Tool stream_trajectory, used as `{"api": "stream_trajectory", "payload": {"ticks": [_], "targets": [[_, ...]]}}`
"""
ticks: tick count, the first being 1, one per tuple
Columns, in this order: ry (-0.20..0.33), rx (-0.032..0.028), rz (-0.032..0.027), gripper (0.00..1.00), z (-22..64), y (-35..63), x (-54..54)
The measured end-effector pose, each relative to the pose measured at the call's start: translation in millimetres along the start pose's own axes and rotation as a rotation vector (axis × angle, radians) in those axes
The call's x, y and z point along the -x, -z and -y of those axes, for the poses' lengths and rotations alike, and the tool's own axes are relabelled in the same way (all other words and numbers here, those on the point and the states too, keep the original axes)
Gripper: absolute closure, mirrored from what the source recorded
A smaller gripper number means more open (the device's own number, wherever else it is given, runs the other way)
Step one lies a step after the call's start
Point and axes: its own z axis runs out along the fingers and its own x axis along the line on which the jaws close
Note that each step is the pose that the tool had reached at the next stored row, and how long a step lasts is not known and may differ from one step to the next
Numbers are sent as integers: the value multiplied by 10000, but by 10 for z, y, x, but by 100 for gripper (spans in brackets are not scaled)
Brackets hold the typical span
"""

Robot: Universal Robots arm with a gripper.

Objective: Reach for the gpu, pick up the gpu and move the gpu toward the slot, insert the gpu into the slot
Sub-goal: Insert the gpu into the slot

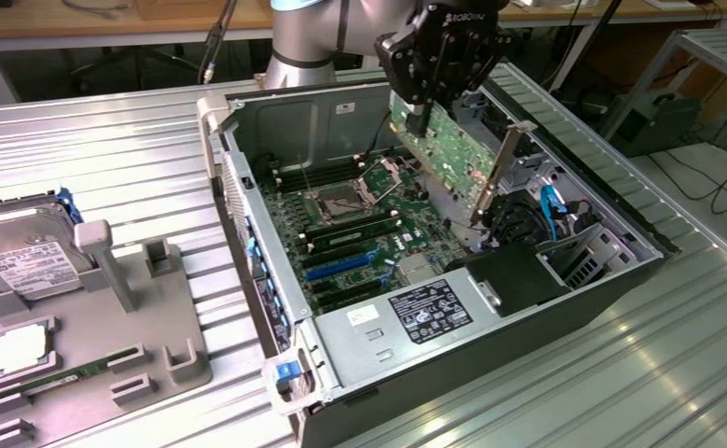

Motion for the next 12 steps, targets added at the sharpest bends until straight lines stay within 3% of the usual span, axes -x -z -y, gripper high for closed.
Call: {"api": "stream_trajectory", "payload": {"ticks": [8,12], "targets": [[1688,-25,-100,72,0,-3,0],[2103,-36,-125,72,0,-3,0]]}}
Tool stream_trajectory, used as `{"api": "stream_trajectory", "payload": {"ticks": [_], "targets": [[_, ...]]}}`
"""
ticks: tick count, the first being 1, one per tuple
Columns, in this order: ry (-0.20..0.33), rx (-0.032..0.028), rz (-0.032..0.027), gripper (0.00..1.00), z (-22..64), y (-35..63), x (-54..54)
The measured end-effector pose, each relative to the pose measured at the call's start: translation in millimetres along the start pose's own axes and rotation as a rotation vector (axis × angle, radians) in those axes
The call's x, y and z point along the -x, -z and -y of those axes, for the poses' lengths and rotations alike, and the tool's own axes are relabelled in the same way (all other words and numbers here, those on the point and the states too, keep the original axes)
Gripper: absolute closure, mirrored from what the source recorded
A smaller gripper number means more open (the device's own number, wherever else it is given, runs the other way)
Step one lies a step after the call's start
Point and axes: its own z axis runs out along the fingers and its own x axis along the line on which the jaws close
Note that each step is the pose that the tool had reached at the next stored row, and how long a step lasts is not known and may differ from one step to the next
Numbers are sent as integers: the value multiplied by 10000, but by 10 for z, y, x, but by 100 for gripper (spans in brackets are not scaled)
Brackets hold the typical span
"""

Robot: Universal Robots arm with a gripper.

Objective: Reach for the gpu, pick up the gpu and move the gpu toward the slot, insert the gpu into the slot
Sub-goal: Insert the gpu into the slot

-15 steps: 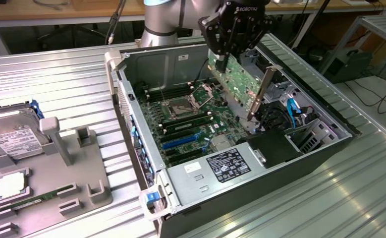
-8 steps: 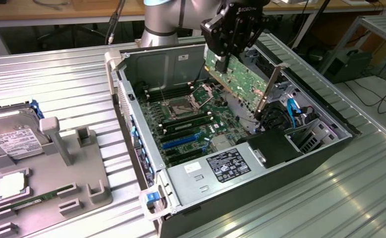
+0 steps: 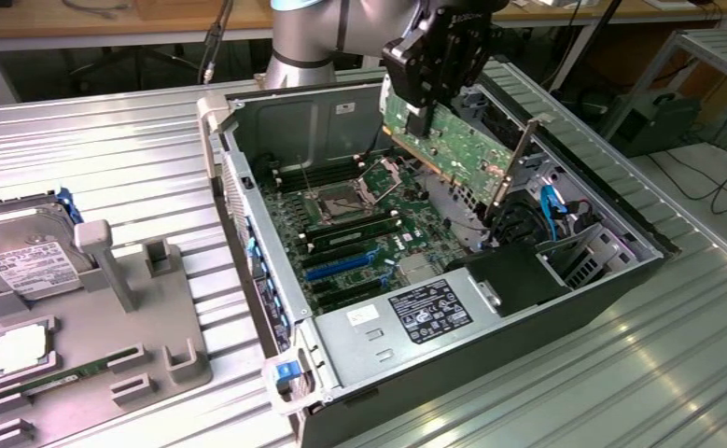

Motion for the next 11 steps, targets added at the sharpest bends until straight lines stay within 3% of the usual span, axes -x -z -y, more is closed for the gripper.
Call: {"api": "stream_trajectory", "payload": {"ticks": [3,11], "targets": [[-47,2,2,72,0,0,0],[-1502,25,89,72,1,-7,0]]}}
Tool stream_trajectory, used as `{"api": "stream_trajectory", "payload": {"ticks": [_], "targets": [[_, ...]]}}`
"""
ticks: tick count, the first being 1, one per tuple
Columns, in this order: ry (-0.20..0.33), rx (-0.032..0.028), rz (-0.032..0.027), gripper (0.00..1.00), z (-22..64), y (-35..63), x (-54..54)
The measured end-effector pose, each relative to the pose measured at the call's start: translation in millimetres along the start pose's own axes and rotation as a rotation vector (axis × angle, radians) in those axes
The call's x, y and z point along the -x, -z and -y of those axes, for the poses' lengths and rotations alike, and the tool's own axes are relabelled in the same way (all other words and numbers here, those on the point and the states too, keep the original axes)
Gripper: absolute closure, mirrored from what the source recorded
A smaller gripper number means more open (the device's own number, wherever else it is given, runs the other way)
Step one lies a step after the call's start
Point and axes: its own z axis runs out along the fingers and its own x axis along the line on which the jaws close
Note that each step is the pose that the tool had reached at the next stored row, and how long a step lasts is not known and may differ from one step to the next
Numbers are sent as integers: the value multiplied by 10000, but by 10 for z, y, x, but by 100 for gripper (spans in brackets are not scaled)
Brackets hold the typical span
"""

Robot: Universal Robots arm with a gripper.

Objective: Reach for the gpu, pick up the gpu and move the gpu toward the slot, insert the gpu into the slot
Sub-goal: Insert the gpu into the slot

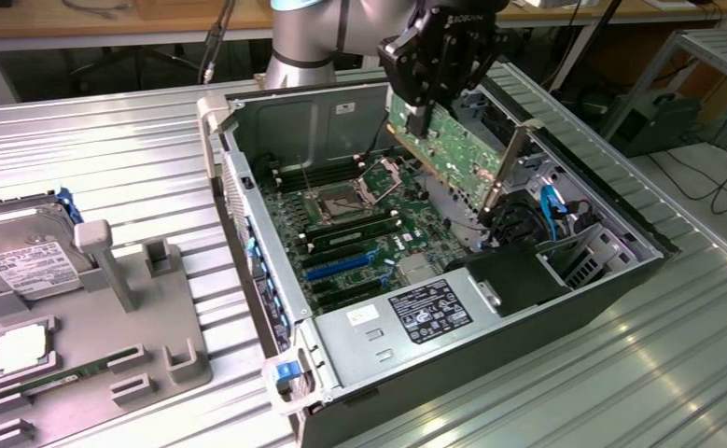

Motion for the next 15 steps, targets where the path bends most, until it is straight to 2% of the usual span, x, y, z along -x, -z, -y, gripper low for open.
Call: {"api": "stream_trajectory", "payload": {"ticks": [15], "targets": [[-2566,41,153,72,2,-24,0]]}}
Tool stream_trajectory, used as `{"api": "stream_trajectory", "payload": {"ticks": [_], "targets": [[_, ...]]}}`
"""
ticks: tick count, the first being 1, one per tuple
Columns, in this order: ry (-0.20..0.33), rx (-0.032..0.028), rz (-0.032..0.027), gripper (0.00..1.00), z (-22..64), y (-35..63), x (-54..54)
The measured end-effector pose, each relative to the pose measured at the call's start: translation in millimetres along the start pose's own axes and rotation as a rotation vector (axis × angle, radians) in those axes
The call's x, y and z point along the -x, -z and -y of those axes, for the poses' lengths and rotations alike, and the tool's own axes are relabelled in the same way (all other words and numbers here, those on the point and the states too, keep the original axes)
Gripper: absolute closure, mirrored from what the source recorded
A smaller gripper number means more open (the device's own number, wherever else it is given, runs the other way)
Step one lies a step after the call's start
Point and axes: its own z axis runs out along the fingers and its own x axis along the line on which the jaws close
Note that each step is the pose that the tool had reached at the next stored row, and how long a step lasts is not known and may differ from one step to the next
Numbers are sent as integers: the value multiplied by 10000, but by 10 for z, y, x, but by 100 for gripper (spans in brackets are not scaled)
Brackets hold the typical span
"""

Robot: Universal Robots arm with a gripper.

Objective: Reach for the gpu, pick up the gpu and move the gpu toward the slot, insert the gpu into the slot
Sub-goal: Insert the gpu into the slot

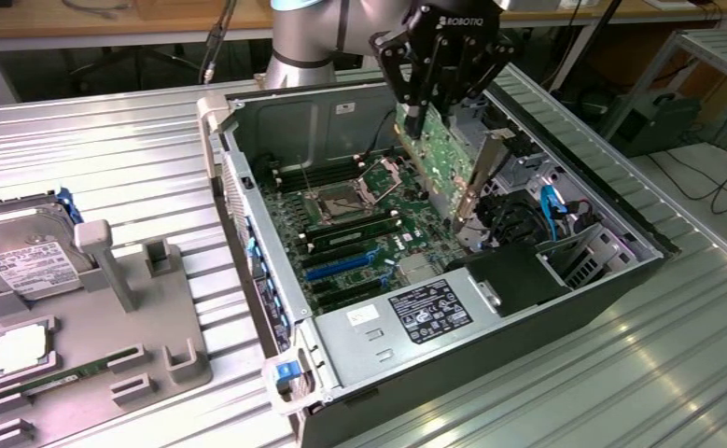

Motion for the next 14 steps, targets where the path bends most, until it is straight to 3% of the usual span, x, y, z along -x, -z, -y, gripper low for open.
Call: {"api": "stream_trajectory", "payload": {"ticks": [6,14], "targets": [[-1001,15,60,72,0,-10,0],[-1776,27,105,72,12,-13,1]]}}
